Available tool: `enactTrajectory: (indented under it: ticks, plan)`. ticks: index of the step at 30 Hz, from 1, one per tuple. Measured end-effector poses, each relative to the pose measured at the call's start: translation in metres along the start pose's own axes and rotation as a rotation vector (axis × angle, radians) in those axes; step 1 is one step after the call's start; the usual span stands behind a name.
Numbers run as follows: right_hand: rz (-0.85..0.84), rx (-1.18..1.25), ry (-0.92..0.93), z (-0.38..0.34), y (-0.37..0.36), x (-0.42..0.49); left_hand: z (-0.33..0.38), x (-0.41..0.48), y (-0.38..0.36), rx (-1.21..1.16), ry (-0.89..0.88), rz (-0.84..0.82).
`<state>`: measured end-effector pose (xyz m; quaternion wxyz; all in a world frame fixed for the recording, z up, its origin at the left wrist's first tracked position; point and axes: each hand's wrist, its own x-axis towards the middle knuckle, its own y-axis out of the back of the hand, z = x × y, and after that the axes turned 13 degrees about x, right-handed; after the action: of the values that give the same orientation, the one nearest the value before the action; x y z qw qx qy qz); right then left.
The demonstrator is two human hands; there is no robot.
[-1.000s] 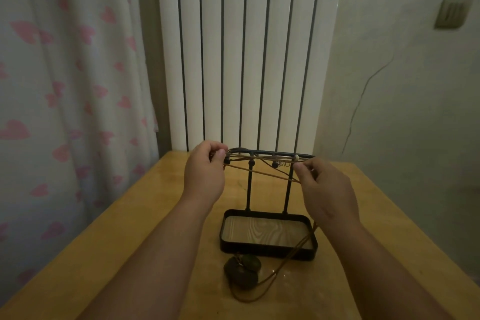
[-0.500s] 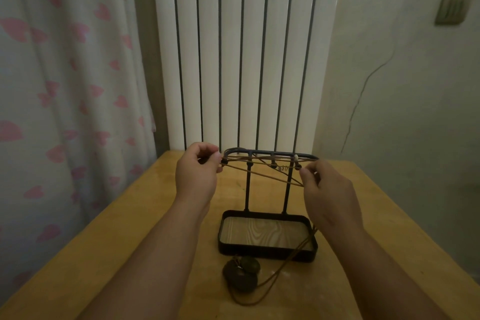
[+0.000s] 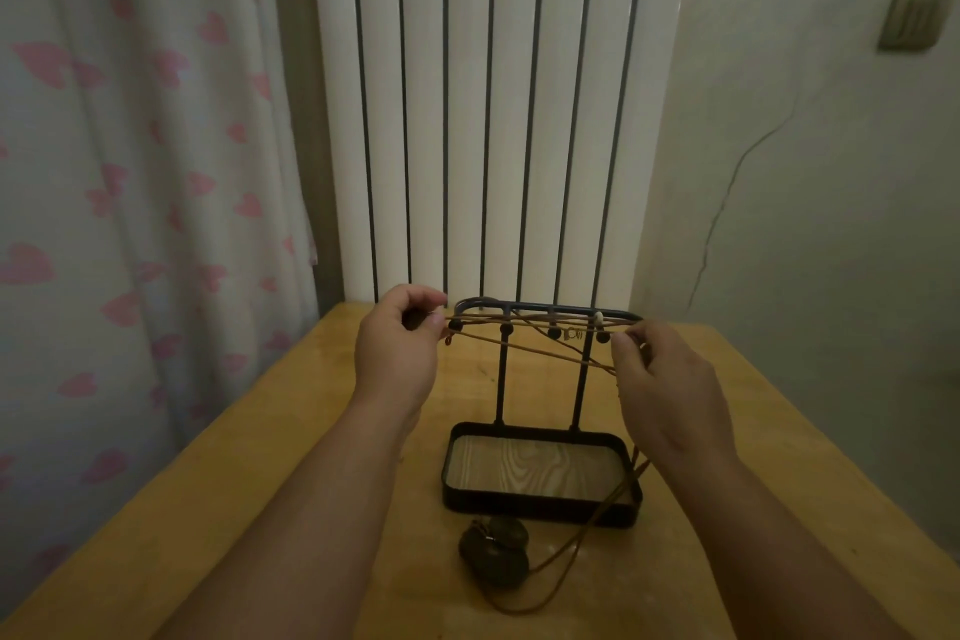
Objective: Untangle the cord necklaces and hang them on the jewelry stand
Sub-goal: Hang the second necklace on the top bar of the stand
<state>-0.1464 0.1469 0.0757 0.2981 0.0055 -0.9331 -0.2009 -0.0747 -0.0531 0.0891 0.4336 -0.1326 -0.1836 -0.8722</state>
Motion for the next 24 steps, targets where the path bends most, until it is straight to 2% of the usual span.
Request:
enactTrajectory:
  ticks: [9, 17, 22, 24]
  plan:
    - [0.029, -0.041, 0.010, -0.0020, -0.0011, 0.0039, -0.0053, 0.0042, 0.0019, 0.006, -0.025, 0.025]
    - [0.063, -0.175, 0.017, -0.0009, -0.0016, 0.0031, -0.0096, 0.0024, -0.0057, -0.015, 0.049, 0.009]
    - [0.078, -0.156, 0.011, -0.0011, 0.0010, 0.0057, -0.0090, 0.0006, -0.0065, 0.134, 0.046, 0.052]
    - [0.080, -0.160, 0.016, -0.0025, 0.0020, 0.0075, -0.0052, -0.0016, -0.0055, 0.193, -0.024, 0.058]
